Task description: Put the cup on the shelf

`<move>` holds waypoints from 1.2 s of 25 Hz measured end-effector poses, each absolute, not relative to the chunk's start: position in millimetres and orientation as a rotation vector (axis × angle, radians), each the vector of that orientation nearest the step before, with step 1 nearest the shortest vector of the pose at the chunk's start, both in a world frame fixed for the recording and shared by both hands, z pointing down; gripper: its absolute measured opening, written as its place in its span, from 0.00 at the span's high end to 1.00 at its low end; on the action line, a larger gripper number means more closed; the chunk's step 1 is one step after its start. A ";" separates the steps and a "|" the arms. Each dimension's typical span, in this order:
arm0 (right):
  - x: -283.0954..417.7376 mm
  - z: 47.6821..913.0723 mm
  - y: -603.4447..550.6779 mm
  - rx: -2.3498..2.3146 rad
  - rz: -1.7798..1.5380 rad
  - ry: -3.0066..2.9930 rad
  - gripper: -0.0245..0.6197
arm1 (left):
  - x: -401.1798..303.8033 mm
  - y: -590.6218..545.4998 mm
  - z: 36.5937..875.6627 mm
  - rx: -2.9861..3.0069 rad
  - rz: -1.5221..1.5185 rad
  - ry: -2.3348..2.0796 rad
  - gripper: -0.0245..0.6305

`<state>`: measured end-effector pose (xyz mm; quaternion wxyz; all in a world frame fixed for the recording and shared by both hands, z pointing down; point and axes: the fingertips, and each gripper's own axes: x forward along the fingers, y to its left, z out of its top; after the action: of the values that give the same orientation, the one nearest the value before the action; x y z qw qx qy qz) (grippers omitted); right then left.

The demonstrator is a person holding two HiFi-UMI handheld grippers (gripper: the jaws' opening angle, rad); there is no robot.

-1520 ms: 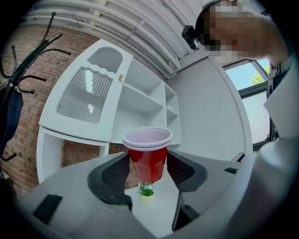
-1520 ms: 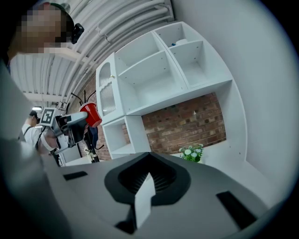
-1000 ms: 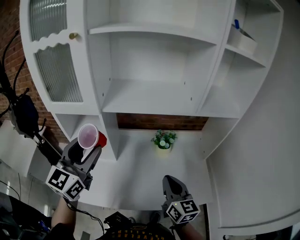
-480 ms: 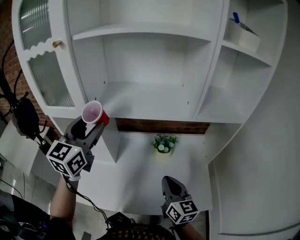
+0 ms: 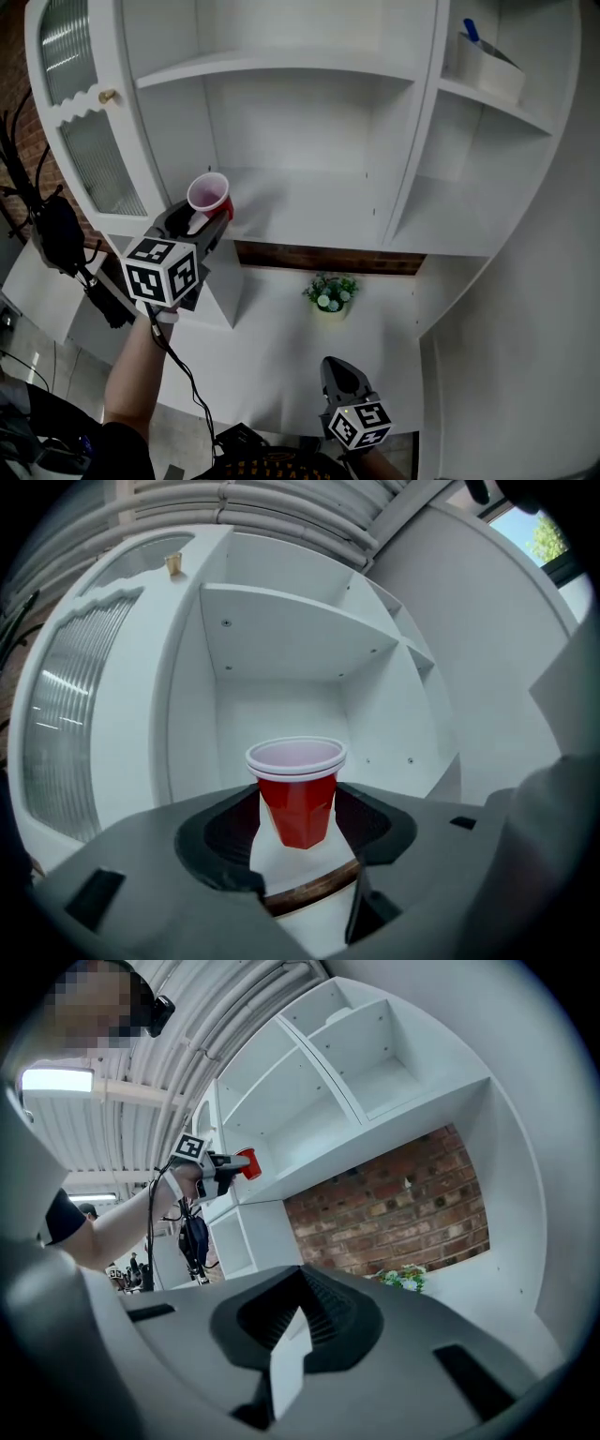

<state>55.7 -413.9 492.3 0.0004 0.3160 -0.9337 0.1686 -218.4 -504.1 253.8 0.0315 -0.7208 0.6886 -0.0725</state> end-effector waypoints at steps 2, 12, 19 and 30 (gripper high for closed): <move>56.6 494.2 -415.6 0.972 0.538 -2.938 0.97 | -218.3 -516.9 257.0 -2.201 -0.258 2.164 0.58; 75.7 507.3 -436.0 0.918 0.601 -2.947 0.97 | -228.8 -556.3 279.7 -2.110 -0.388 2.358 0.58; 84.2 511.7 -449.9 0.854 0.620 -2.957 0.97 | -239.5 -571.2 288.4 -2.052 -0.424 2.458 0.58; 85.6 511.4 -449.0 0.778 0.628 -2.971 0.97 | -264.2 -567.6 288.4 -1.924 -0.375 2.645 0.58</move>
<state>85.6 -449.0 511.4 0.0034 0.2481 -0.9478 0.2004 -264.2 -567.6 288.4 -0.0752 -0.5828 0.8011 -0.1136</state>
